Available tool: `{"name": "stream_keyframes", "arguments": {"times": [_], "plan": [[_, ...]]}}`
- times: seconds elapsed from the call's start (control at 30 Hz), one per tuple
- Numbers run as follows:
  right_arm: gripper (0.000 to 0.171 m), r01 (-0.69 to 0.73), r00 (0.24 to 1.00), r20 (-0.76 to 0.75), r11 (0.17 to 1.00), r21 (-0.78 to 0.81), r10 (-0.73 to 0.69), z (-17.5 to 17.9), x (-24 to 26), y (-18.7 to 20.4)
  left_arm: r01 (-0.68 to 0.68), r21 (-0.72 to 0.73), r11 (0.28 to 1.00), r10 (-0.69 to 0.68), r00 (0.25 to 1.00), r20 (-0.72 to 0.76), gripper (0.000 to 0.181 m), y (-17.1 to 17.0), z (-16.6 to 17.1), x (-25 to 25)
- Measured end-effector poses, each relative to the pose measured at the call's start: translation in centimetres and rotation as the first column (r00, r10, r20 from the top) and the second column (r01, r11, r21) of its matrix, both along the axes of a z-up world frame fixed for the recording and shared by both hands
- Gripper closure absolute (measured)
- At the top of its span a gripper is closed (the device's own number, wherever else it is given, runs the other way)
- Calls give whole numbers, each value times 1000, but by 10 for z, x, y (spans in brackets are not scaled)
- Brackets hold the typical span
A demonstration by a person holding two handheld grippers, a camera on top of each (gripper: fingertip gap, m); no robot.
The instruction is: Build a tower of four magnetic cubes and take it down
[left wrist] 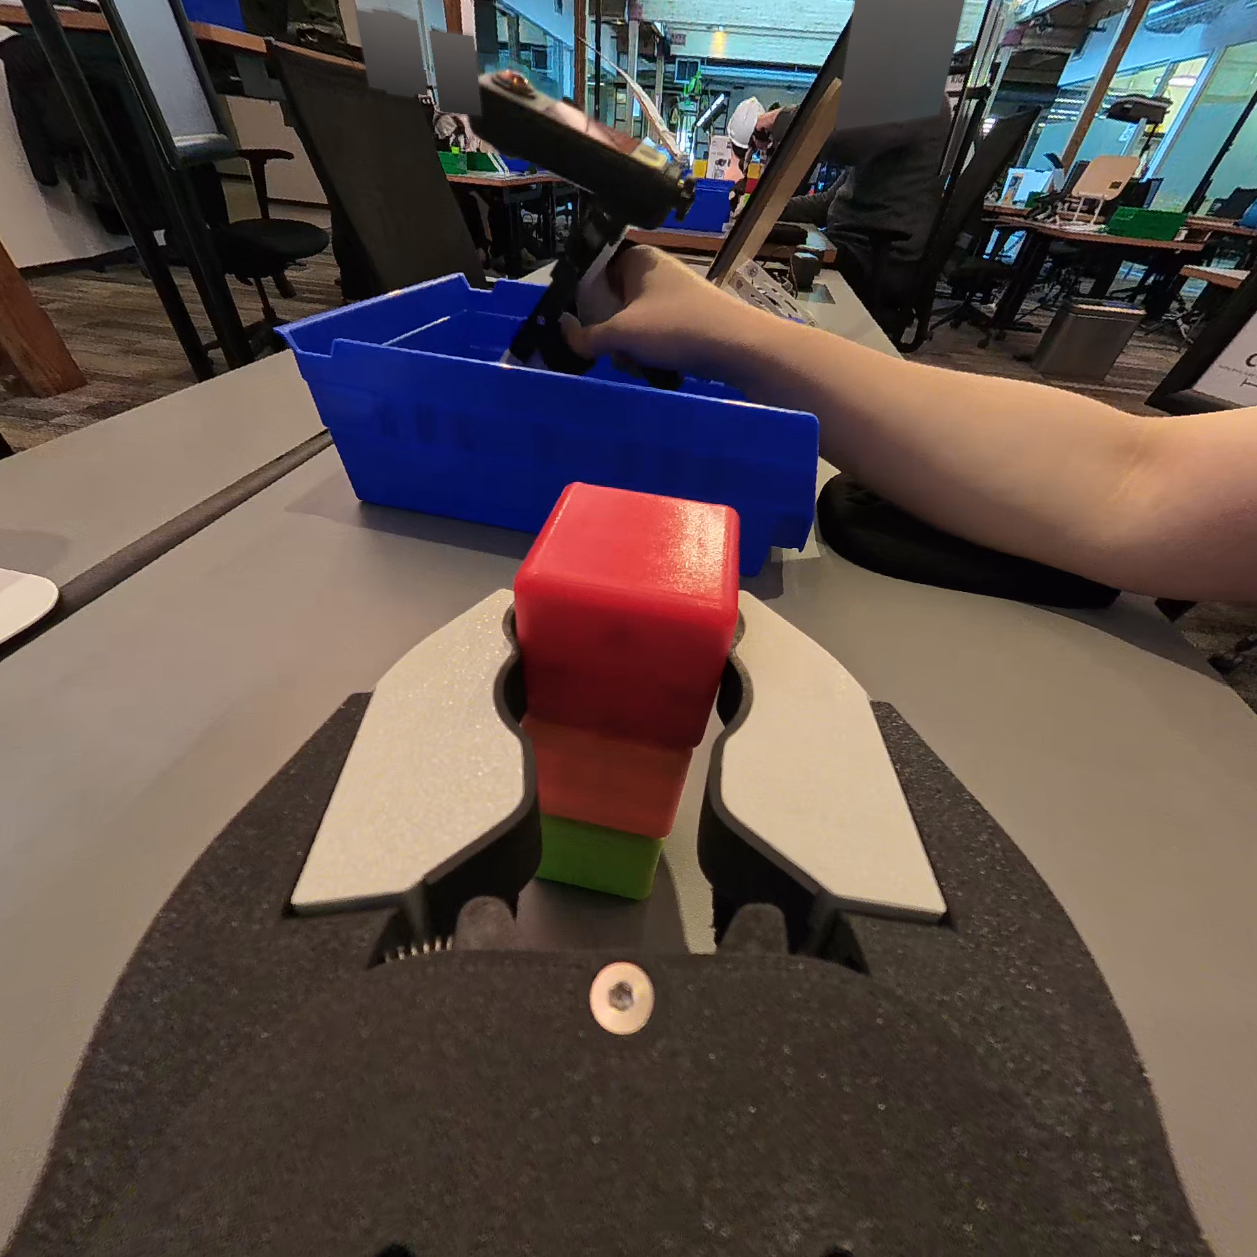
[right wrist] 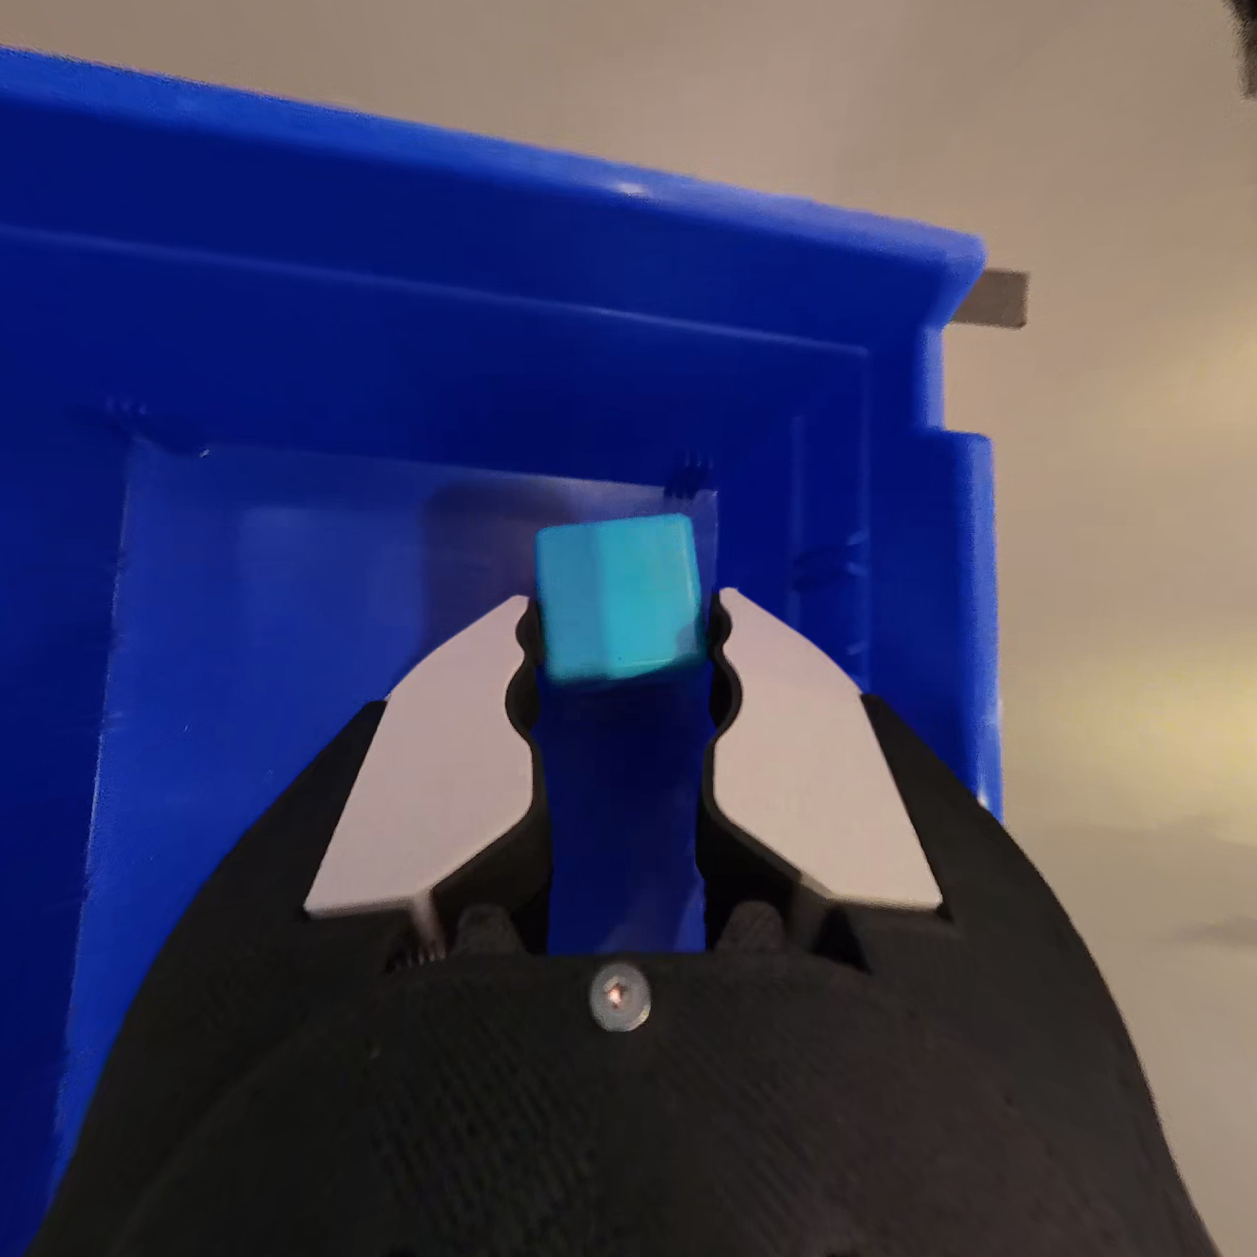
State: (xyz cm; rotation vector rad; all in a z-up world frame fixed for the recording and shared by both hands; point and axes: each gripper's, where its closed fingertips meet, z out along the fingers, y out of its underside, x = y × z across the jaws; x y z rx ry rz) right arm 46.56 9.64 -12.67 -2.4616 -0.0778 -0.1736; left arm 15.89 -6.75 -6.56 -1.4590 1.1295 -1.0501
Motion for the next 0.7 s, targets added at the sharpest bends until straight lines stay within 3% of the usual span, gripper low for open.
{"name": "stream_keyframes", "arguments": {"times": [0.13,0.2,0.23,0.33,0.43,0.5,0.57,0.63,0.7], "plan": [[117,-20,1000,-4,1000,7,20,10,-5,-1,19,13,1000,-19,1000,0,127,-2,0,-1],[114,-38,999,-3,999,20,38,24,-8,-3,14,-16,1000,-14,1000,-12,109,-1,-2,-2],[114,-52,999,-5,997,48,52,36,-12,-4,18,-30,999,-19,999,-26,109,-1,-4,-2],[115,-148,989,2,970,194,150,89,-34,-7,-1,-45,999,-3,997,-80,109,-1,-15,-5],[115,-367,923,34,847,384,384,154,-90,-24,-15,-33,999,10,989,-147,113,-1,-27,-6],[115,-567,766,6,670,479,643,184,-153,-53,-10,-27,1000,5,987,-162,118,-1,-29,-4],[110,-724,494,-64,452,521,867,195,-216,-97,-17,-37,999,10,980,-201,124,-1,-35,-4],[108,-821,242,-99,258,509,965,189,-261,-136,-22,-36,999,13,970,-243,125,0,-41,-3],[107,-890,102,-94,133,437,990,166,-289,-157,-27,-29,999,19,968,-251,127,0,-42,-3]]}}
